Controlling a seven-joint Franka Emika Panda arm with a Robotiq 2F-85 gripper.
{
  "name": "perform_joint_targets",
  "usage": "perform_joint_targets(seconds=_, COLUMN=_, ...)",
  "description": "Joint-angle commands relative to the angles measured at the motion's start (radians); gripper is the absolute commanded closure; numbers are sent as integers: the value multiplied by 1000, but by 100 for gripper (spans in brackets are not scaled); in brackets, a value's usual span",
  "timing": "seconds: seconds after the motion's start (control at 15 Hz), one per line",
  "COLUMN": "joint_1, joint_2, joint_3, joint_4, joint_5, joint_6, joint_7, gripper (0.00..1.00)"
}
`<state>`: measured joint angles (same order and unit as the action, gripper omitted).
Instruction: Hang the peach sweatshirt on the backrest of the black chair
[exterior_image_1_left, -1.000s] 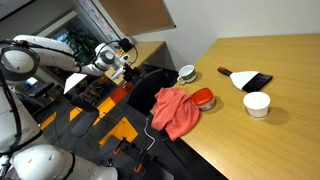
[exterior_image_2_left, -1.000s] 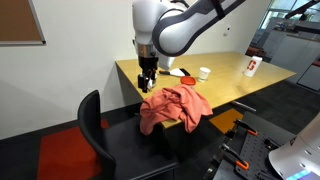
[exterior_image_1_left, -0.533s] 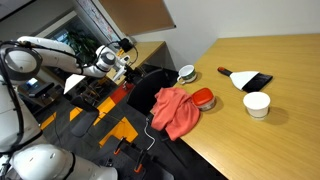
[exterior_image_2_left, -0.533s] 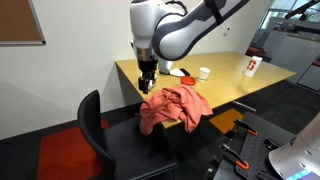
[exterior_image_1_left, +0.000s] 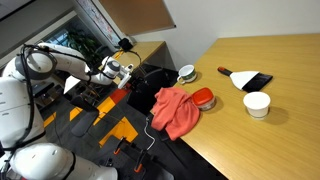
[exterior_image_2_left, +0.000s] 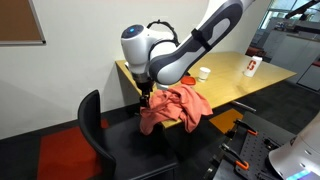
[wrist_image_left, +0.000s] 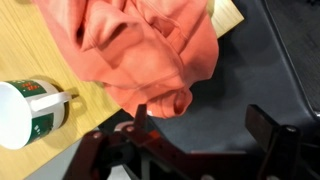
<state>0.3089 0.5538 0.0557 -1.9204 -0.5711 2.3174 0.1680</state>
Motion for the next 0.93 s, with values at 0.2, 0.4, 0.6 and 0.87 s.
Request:
perform_joint_targets(seconds=0.2, joint_1=39, joint_2=135, joint_3=-54, joint_4=122, joint_5=-100, joint_6=-2, joint_7=23, gripper=0)
perform_joint_targets(seconds=0.4, joint_1=41, joint_2=179, joint_3=-64, joint_4=159, joint_5=-104, joint_6=-16, joint_7=28, gripper=0)
perform_joint_targets(seconds=0.6, joint_1=47, joint_2=211, joint_3=-84, joint_4=176, joint_5=-106, joint_6=-19, joint_7=43, gripper=0)
perform_joint_targets(seconds=0.87, joint_1=50, joint_2=240, joint_3=-111, joint_4=189, joint_5=-108, joint_6=-17, joint_7=80, gripper=0)
